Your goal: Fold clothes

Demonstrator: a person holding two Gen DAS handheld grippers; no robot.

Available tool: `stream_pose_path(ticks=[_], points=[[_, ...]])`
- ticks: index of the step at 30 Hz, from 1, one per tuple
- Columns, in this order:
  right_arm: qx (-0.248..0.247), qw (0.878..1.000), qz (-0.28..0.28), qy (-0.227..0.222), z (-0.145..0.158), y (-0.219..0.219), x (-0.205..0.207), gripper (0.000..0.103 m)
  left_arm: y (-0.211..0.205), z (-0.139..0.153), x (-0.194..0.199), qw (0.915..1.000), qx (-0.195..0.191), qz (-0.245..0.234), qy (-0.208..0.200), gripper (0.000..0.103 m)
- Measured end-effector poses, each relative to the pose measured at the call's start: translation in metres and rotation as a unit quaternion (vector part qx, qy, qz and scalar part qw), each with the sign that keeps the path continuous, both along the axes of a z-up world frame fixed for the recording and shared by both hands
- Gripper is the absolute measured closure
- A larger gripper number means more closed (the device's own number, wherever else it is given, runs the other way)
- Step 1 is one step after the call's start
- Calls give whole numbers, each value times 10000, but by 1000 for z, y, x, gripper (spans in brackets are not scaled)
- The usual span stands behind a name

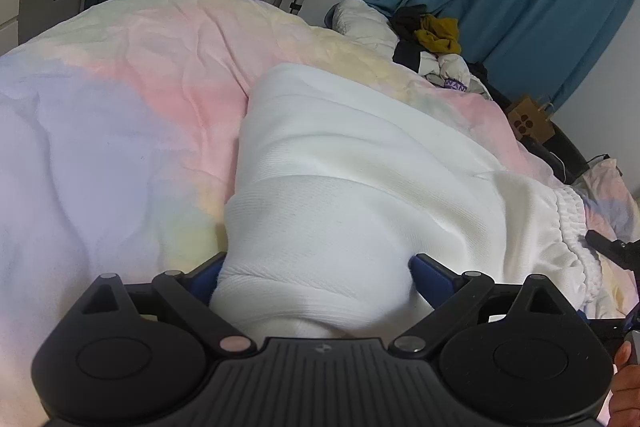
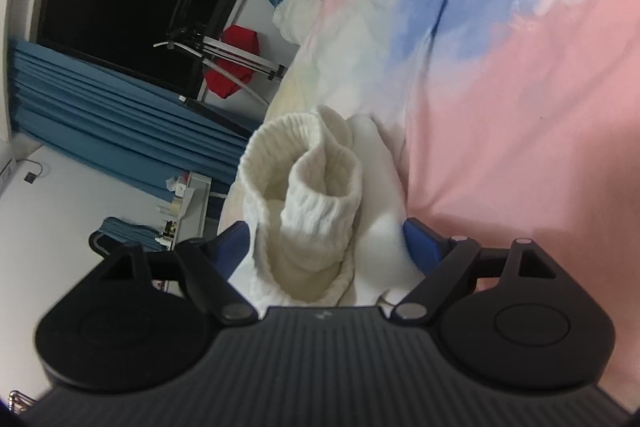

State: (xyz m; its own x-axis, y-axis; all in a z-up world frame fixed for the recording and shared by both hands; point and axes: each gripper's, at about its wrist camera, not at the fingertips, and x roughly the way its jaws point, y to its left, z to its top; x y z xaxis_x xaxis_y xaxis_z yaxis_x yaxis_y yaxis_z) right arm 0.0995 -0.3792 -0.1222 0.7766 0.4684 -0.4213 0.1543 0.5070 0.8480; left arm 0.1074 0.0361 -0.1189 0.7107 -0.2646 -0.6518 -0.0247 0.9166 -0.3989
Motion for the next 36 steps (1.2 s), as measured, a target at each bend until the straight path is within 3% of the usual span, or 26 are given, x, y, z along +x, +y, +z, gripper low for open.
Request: stream_pose_path(ticks=[7, 11, 12, 14, 19, 21, 23, 26, 28, 36], points=[[-1380, 9899, 329, 31, 5, 35, 18, 12, -2, 0, -1, 10000, 30, 3, -52, 11], [-2286, 9727, 273, -273, 27, 54, 0, 47, -2, 6, -6, 9998, 112, 72, -173, 28], [-2509, 9666, 311, -412, 34, 61, -7, 49, -2, 8, -8, 9997, 124, 93, -205, 32], [-2999, 9510, 329, -670, 46, 77, -20, 53, -2, 10, -11, 9995, 138, 151, -233, 37], [-4506, 8756, 484, -1672, 71, 137, -50, 56, 2, 11, -13, 9992, 68, 325, -236, 45], [-4668, 8643, 552, -1791, 72, 144, -51, 56, 4, 10, -12, 9990, 16, 365, -239, 47], [-4476, 8788, 474, -1586, 68, 133, -42, 59, 3, 11, -13, 9989, 61, 341, -330, 51], [-3614, 9248, 243, -1160, 60, 97, -27, 65, -5, 22, -19, 9976, 151, 220, -638, 57], [-3108, 9439, 130, -1104, 62, 80, -23, 67, -12, 32, -23, 9962, 205, 127, -835, 62], [-2537, 9465, -194, -1986, 115, 53, -36, 72, -35, 100, -19, 9920, -167, 64, -1248, 64]])
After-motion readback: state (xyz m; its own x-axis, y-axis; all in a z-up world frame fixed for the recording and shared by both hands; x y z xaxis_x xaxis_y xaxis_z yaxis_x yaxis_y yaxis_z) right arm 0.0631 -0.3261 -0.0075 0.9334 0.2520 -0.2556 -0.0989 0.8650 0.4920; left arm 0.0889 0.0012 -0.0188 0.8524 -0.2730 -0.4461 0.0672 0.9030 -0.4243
